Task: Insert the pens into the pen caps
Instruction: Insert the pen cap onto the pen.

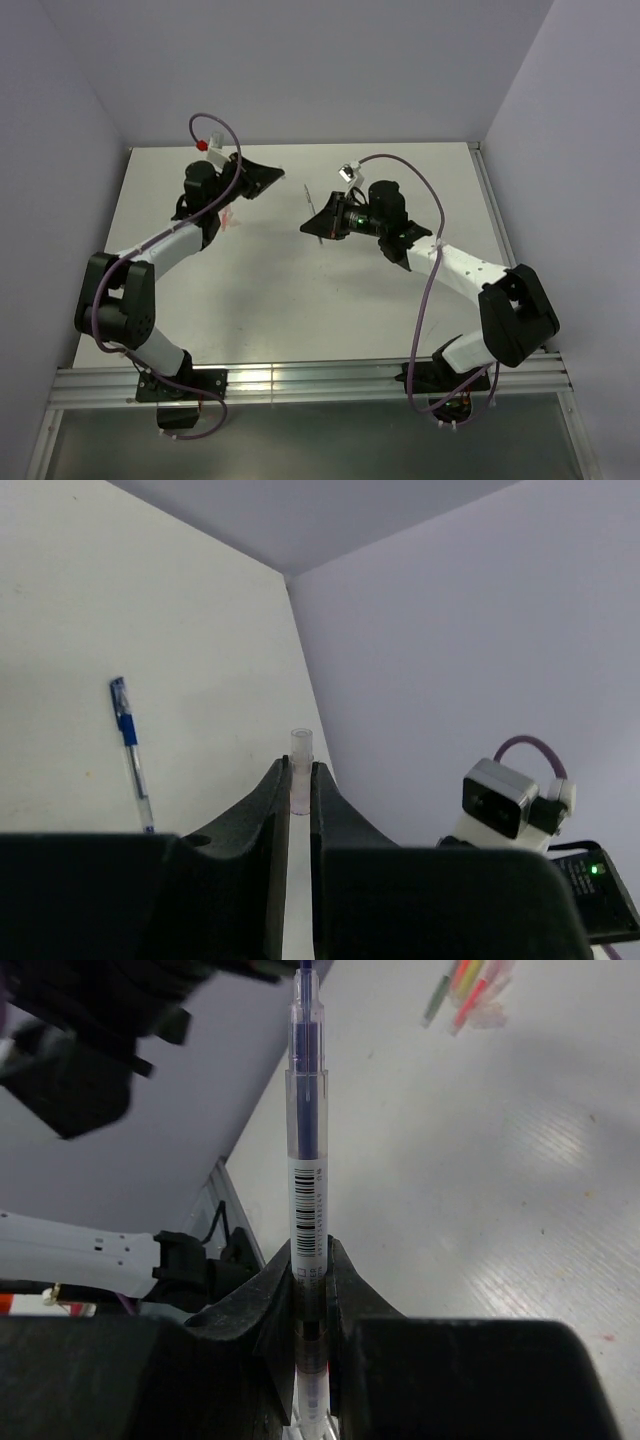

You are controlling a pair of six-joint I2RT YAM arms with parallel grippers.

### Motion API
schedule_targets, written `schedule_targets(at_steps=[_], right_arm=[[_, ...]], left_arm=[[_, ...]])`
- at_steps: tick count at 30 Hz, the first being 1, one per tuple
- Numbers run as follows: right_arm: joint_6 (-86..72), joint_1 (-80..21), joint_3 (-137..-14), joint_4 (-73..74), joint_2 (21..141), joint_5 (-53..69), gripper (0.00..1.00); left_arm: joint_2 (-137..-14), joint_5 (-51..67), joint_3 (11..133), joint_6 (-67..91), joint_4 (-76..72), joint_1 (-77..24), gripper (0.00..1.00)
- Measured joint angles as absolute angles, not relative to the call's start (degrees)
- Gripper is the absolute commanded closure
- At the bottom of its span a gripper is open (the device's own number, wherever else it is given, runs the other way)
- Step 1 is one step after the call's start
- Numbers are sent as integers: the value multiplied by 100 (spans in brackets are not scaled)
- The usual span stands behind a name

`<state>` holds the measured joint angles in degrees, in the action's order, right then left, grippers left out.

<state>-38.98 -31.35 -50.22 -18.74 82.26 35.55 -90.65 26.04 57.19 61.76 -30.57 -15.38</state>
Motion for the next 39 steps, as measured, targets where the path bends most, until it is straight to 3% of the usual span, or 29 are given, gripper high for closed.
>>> schedule_targets(at_steps=[13,39], right_arm=[[-4283,-3367,-4840,-2300,8145,3712,100],[-4049,-3358,-4821,-1940,7743,3361,100]], left_arm=[[-9054,2963,5026,6893,-4917,-2064,100],[-8982,3382,5011,7166,-5509,-2078,100]])
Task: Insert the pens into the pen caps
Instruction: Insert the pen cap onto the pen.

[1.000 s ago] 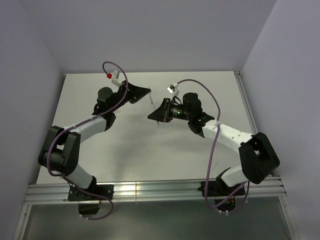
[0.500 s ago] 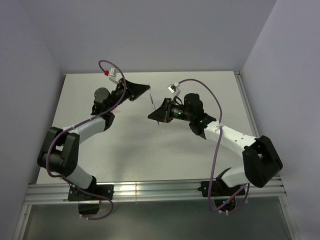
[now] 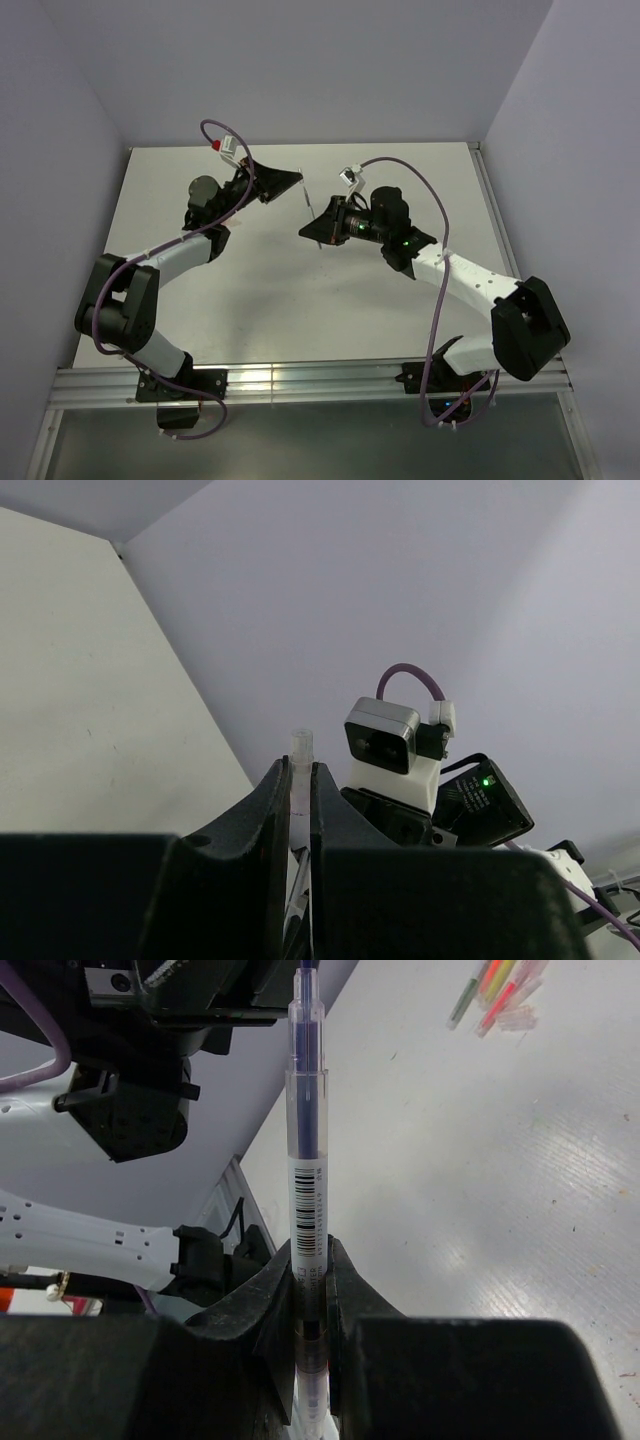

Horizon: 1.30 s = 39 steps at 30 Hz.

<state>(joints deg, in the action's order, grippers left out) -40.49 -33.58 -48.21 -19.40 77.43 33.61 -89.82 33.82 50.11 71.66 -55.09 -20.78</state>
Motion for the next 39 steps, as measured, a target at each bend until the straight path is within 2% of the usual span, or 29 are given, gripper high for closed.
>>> schedule_targets(at_steps=[39], right_arm=[[-3951,-3234,-4821,-1688,7557,3260,100]], left_arm=[[-9048,3570,5017,7168,-5555,-2309,100]])
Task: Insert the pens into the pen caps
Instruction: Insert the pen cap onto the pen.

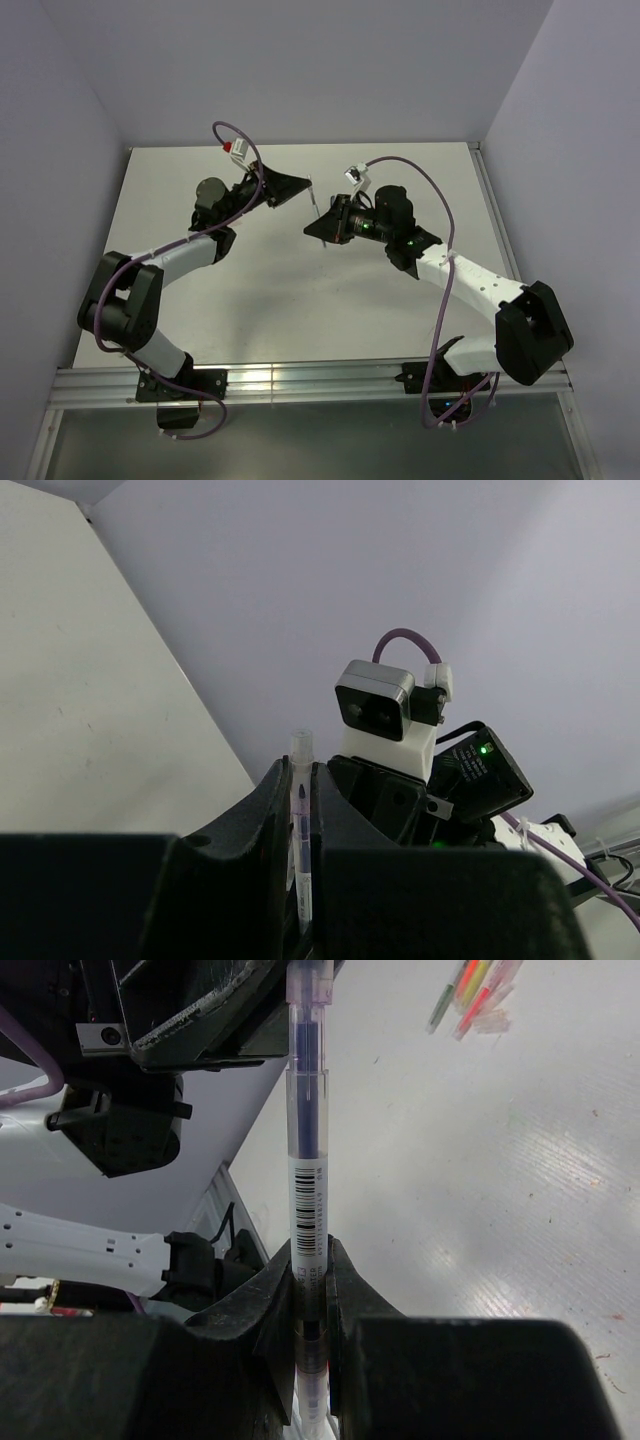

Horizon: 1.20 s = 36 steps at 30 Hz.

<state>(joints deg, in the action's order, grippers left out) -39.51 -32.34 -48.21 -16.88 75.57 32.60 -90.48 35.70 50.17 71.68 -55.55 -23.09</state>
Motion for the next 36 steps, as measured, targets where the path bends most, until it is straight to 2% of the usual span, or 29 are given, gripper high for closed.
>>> schedule_targets(at_steps=[13,36], right_arm=[[-4012,-3144,-4818,-1673,7467,3262,100],[-4187,-3103,-4333,-2526,6910,3424,100]], left_arm=[[-9067,3406,5028,7288,-5671,-2484,100],[-8512,3076,5028,6746,-5502,-2958,100]])
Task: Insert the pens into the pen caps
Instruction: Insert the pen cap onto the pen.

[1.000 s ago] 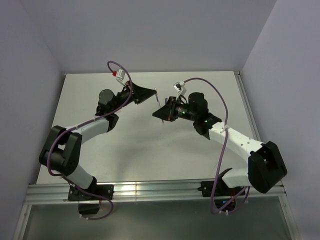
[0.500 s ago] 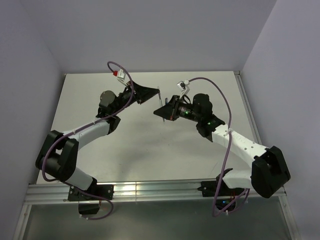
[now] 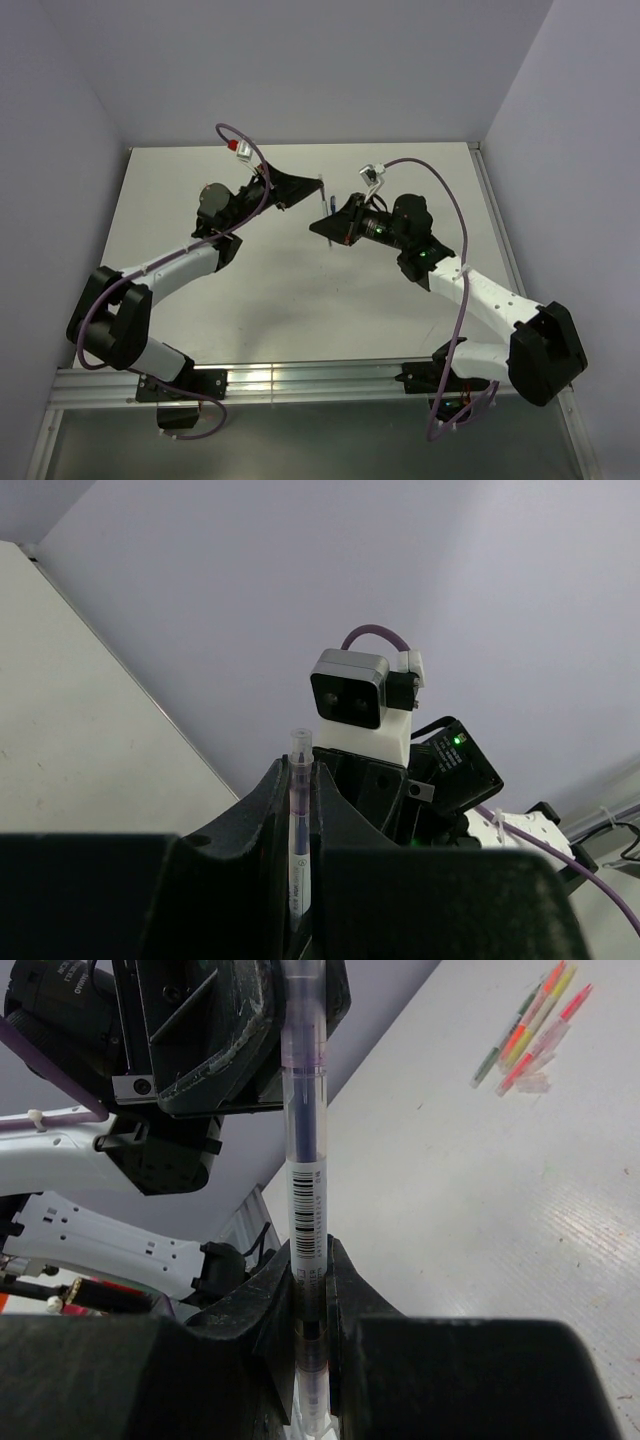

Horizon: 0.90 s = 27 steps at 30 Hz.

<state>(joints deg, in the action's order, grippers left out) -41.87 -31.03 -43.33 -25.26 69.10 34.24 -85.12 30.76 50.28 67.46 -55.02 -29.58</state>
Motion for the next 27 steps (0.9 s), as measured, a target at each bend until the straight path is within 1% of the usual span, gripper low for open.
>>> schedule_targets(at_steps=[15,27], right_arm=[[-4047,-3103,-4101,-2928,6477,3675,100],[-3918,-3109,-3975,-2991,6237,3865,100]], left_arm=[[-8259,3326,5223,6211,-5529,-3218,100],[-7926,3470,5253,5583,-5100,-3334,100]])
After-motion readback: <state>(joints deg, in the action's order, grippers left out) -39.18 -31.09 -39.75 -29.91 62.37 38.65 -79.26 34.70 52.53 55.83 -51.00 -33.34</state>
